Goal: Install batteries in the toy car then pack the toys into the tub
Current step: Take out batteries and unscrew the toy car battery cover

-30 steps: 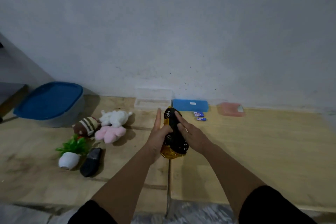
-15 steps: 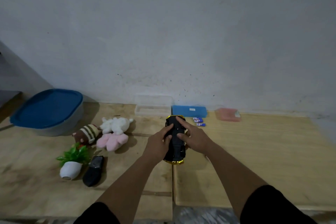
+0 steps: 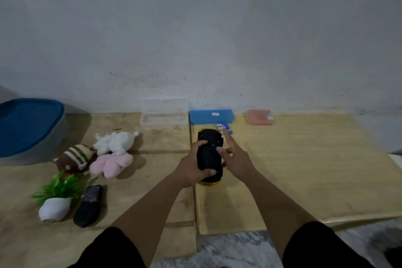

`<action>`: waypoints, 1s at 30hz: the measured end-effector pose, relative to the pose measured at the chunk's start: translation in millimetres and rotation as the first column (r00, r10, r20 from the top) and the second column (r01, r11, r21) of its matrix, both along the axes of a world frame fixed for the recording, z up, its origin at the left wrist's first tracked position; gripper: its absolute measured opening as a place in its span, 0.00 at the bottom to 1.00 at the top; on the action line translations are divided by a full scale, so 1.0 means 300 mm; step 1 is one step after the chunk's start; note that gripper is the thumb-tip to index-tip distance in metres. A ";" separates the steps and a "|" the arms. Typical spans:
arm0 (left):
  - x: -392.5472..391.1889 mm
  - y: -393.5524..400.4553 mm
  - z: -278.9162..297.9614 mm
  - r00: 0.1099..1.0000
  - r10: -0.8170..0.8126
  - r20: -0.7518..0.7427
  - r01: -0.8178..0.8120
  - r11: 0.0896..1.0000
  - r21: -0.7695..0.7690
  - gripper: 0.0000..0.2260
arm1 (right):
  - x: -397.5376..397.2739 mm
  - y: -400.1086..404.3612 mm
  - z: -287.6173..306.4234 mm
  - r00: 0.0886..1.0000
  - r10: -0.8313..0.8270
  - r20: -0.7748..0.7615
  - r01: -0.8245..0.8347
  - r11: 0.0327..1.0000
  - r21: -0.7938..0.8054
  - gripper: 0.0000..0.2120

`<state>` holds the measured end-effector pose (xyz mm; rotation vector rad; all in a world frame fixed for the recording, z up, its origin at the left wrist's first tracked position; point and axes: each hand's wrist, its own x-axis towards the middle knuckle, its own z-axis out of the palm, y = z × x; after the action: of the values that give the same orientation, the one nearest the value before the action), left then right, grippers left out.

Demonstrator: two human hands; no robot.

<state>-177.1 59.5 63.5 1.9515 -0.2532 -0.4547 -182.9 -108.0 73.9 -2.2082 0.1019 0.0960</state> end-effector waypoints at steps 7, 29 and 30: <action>0.053 -0.086 -0.117 0.989 0.126 -0.073 -0.121 0.990 0.071 0.38 | 0.022 -0.198 -0.201 0.997 -0.059 -0.053 0.048 0.981 -0.190 0.39; 0.044 -0.226 -0.105 0.962 0.243 -0.126 -0.226 0.964 0.137 0.39 | 0.332 -0.248 0.096 0.965 -0.252 0.066 0.241 0.960 0.145 0.14; 0.044 -0.228 -0.097 0.962 0.238 -0.132 -0.219 0.965 0.143 0.39 | 0.340 -0.237 0.124 0.955 -0.286 0.085 0.266 0.946 0.186 0.13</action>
<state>-164.0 -8.9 34.4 2.0297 0.0997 -0.4695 -80.8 -179.2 111.2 -2.0000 0.3284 -0.1690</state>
